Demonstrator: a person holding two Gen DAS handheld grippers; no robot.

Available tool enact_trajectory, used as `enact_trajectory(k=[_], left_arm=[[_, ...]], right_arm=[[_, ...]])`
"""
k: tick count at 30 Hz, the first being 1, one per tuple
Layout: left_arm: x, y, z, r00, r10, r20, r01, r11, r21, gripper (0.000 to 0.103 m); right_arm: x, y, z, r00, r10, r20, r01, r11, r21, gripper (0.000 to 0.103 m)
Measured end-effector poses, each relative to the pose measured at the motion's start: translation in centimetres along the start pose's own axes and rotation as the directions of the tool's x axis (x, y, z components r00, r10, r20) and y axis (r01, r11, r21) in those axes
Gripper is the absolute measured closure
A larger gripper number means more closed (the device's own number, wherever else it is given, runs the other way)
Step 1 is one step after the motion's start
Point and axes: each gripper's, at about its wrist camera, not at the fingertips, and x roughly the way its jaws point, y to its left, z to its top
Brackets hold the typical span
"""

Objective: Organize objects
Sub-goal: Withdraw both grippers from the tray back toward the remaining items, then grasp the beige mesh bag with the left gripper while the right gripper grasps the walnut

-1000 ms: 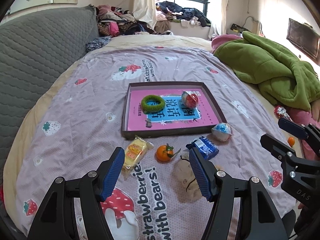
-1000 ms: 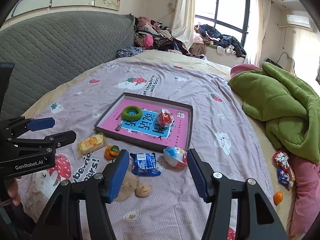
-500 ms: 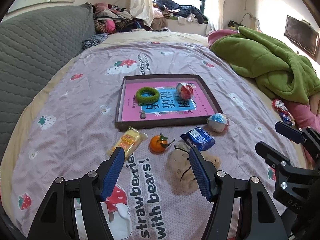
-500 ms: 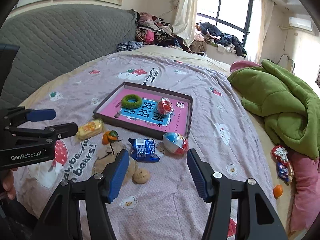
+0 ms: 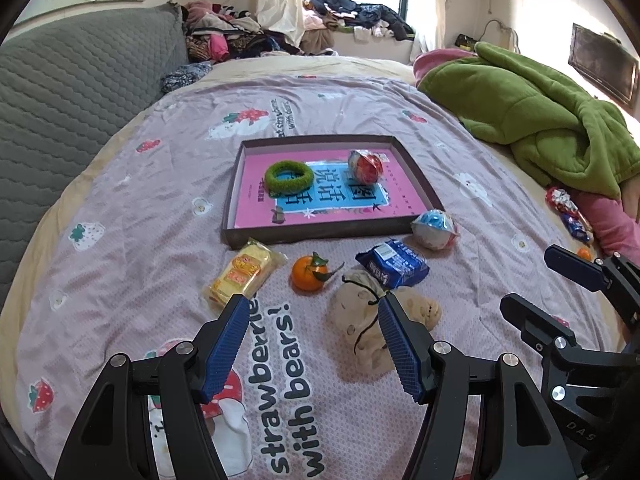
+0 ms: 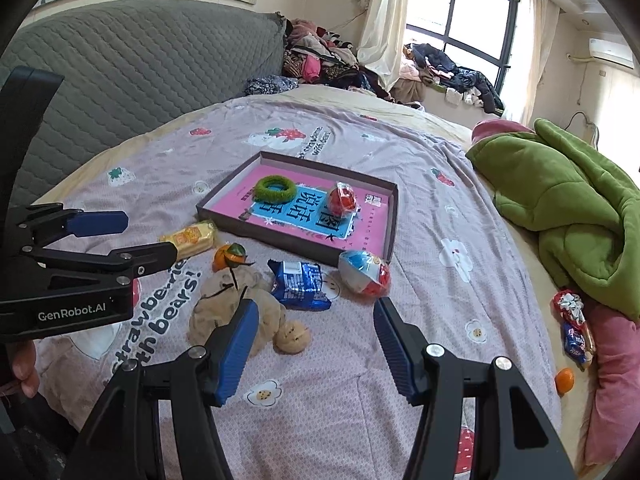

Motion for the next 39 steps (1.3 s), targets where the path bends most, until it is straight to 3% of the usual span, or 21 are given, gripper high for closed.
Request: enact_trajectory(k=[9, 25, 39], left_arm=[[1.5, -0.4, -1.0, 0.999, -0.016, -0.037, 0.016, 1.0, 0.005, 0.034], [5.0, -1.6, -2.4, 0.993, -0.075, -0.093, 0.077, 0.997, 0.014, 0.034], [8.8, -1.7, -2.0, 0.986, -0.077, -0.148, 0.077, 0.997, -0.003, 0.034]], right_arm=[[1.3, -0.3, -1.5, 0.999, 0.013, -0.03, -0.013, 1.0, 0.011, 0.044], [5.8, 0.6, -4.9, 0.994, 0.045, -0.098, -0.052, 0.996, -0.067, 0.044], [9.7, 0.0, -5.4, 0.988, 0.077, -0.133, -0.084, 0.995, -0.053, 0.044]])
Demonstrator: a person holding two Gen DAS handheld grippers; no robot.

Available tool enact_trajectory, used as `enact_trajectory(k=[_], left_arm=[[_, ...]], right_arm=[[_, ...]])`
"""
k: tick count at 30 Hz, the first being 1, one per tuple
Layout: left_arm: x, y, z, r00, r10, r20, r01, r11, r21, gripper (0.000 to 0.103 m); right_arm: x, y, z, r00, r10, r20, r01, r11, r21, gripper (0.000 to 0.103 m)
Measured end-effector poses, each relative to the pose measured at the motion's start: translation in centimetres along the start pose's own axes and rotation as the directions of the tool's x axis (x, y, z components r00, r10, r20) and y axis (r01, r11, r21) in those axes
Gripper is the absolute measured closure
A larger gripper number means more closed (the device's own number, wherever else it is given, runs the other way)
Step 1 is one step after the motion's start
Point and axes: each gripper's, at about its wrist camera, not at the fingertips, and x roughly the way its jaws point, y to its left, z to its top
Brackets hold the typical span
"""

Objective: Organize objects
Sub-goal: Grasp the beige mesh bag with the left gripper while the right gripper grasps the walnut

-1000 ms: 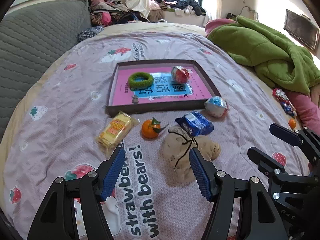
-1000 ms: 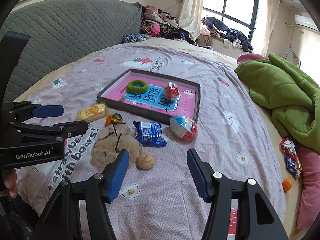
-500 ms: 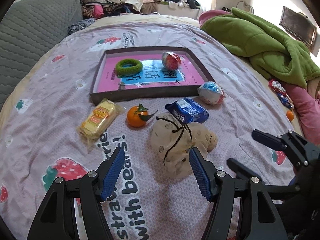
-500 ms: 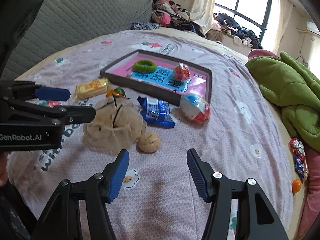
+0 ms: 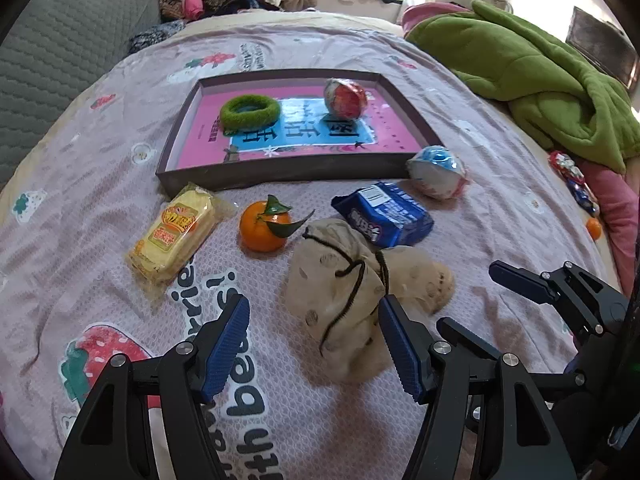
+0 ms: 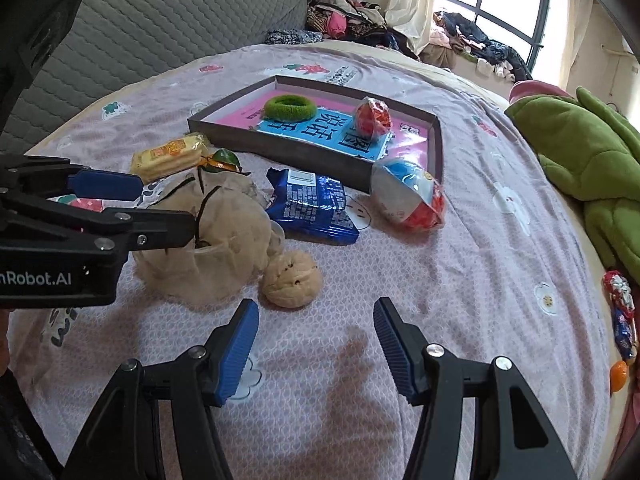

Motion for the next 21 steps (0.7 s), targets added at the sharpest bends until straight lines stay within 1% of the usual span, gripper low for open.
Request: enact_trajectory(k=[13, 15, 18, 21], left_arm=[[3.4, 1.4, 1.1, 0.998, 0.01, -0.057, -0.013, 0.998, -0.055, 0.034], [3.9, 1.6, 1.1, 0.998, 0.001, -0.069, -0.005, 0.998, -0.07, 0.035], [4.4, 1.8, 1.0, 0.997, -0.025, -0.076, 0.018, 0.996, -0.091, 0.036], [4.8, 1.7, 1.0, 0.996, -0.044, -0.084, 0.036, 0.995, -0.091, 0.042]], right_arm=[[2.5, 0.1, 0.9, 1.0, 0.021, -0.001, -0.021, 0.999, -0.026, 0.044], [2.6, -0.1, 1.1, 1.0, 0.027, 0.008, -0.027, 0.999, -0.021, 0.046], [3.0, -0.1, 1.4, 0.999, 0.038, 0.011, -0.038, 0.999, -0.02, 0.054], [3.2, 0.0, 1.5, 0.998, 0.06, 0.013, -0.06, 0.998, -0.02, 0.064]])
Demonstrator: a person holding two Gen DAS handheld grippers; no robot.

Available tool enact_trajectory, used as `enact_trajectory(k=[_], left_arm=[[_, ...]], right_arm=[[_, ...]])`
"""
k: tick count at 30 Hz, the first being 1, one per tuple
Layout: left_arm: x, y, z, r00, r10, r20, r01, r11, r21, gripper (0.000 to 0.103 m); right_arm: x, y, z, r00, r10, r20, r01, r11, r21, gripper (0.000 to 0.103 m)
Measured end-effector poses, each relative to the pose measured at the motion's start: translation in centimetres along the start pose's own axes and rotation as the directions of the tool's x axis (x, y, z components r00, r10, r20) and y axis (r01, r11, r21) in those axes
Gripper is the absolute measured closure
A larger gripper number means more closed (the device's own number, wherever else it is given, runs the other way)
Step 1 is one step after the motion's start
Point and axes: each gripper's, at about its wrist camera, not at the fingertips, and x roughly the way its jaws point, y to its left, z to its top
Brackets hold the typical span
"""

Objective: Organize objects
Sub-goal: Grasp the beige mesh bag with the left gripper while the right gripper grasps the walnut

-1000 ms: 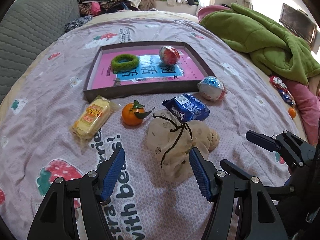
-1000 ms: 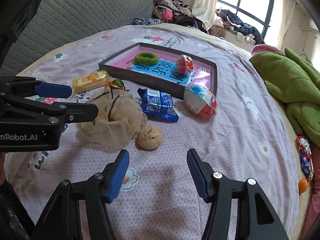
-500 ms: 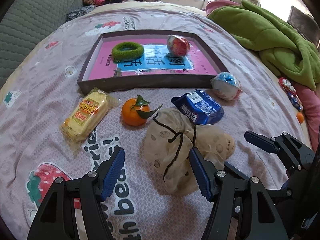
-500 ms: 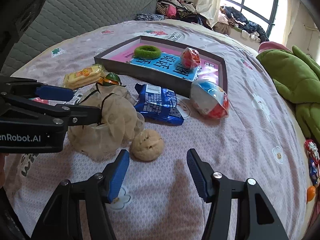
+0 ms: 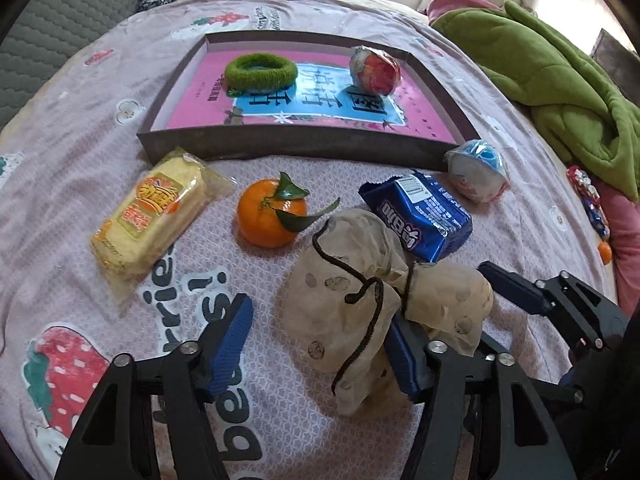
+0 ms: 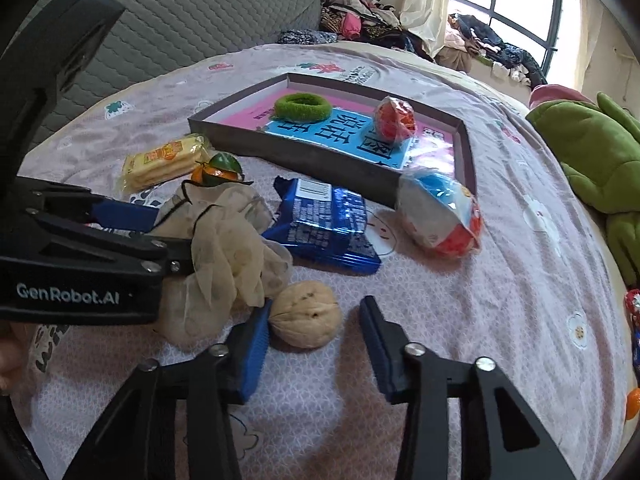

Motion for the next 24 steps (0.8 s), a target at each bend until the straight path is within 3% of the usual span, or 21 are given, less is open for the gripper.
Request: enact_trajectory(k=[1, 5, 10, 16, 24], left_arm=[[0.0, 0.0, -0.1, 1.0, -0.003, 0.0, 0.003, 1.0, 0.0, 0.047], [0.1, -0.1, -0.1, 1.0, -0.014, 0.0, 0.014, 1.0, -0.002, 0.058], [-0.3, 0.2, -0.1, 0.999, -0.042, 0.014, 0.042, 0.999, -0.023, 0.083], [-0.9, 1.2, -0.8, 0.994, -0.101, 0.029, 0.103, 0.993, -0.06, 0.087], [-2.4, 1.8, -2.0, 0.992, -0.109, 0.065, 0.112, 0.993, -0.048, 0.089]], right_arm=[[0.0, 0.0, 0.0, 1.0, 0.005, 0.005, -0.005, 1.0, 0.004, 0.068], [-0.1, -0.2, -0.1, 1.0, 0.017, 0.015, -0.017, 0.999, 0.029, 0.068], [-0.6, -0.5, -0.4, 0.999, 0.03, 0.027, -0.032, 0.997, 0.066, 0.068], [-1.7, -0.5, -0.8, 0.998, 0.039, 0.044, -0.042, 0.995, 0.09, 0.068], [-2.8, -0.7, -1.0, 0.997, 0.052, 0.06, -0.06, 0.988, 0.139, 0.068]])
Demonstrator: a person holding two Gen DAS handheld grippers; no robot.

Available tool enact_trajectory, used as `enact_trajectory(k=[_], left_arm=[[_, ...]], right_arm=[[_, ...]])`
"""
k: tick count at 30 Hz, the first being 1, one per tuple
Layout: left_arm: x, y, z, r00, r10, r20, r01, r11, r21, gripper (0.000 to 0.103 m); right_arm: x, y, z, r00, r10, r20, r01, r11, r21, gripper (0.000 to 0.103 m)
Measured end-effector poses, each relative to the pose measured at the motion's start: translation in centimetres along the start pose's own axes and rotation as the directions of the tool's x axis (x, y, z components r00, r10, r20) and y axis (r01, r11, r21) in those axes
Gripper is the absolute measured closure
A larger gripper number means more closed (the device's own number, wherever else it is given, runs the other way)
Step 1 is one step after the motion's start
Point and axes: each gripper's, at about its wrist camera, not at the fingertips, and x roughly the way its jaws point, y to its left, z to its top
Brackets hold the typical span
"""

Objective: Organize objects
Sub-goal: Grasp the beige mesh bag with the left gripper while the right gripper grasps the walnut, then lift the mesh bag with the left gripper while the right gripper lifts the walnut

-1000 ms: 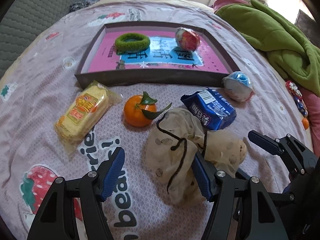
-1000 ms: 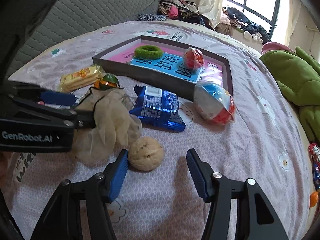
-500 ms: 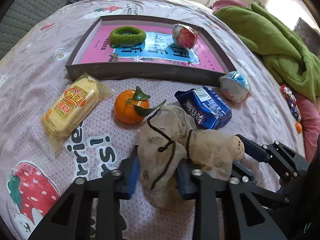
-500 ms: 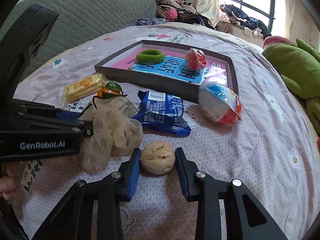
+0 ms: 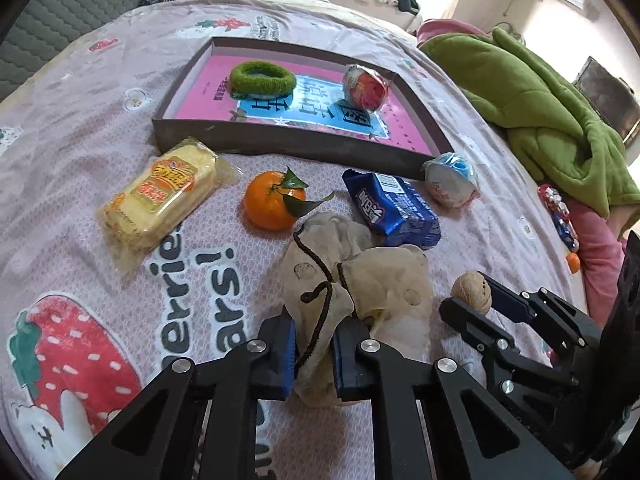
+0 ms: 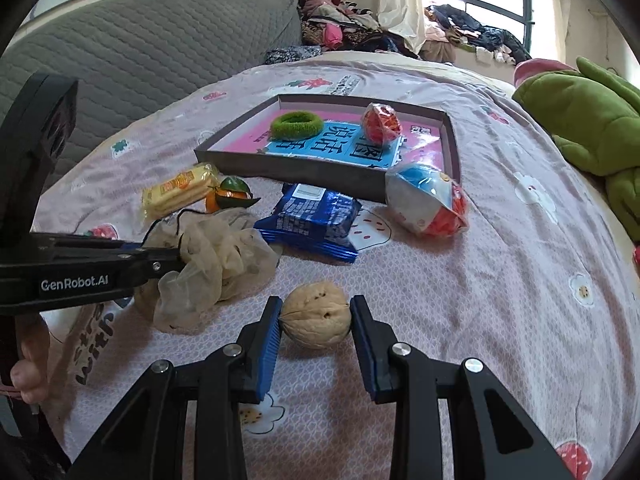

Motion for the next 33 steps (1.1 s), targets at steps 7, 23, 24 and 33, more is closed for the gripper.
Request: enact_trajectory(k=[7, 23, 24, 33], left_arm=[[-1.8, 0.4, -0.5, 1.0, -0.004, 0.028, 0.004, 1.0, 0.004, 0.09], [-5.9, 0.5, -0.9, 0.996, -0.002, 0.089, 0.001, 1.0, 0.011, 0.09], [-6.2, 0.4, -0.9, 0.996, -0.005, 0.093, 0.004, 1.0, 0.013, 0.09], [-8.6, -0.4, -1.3, 0.989, 0.007, 0.151, -0.013, 0.999, 0.039, 0.09]], right_arm=[[-1.0, 0.5, 0.1, 1.0, 0.012, 0.02, -0.013, 1.0, 0.011, 0.068], [-4.3, 1.9, 0.7, 0.996, 0.019, 0.084, -0.02, 1.0, 0.014, 0.068], [-4.6, 2.0, 0.8, 0.996, 0.019, 0.089, -0.021, 1.0, 0.016, 0.068], [-6.5, 2.6, 1.3, 0.991, 0.023, 0.133, -0.026, 0.999, 0.02, 0.068]])
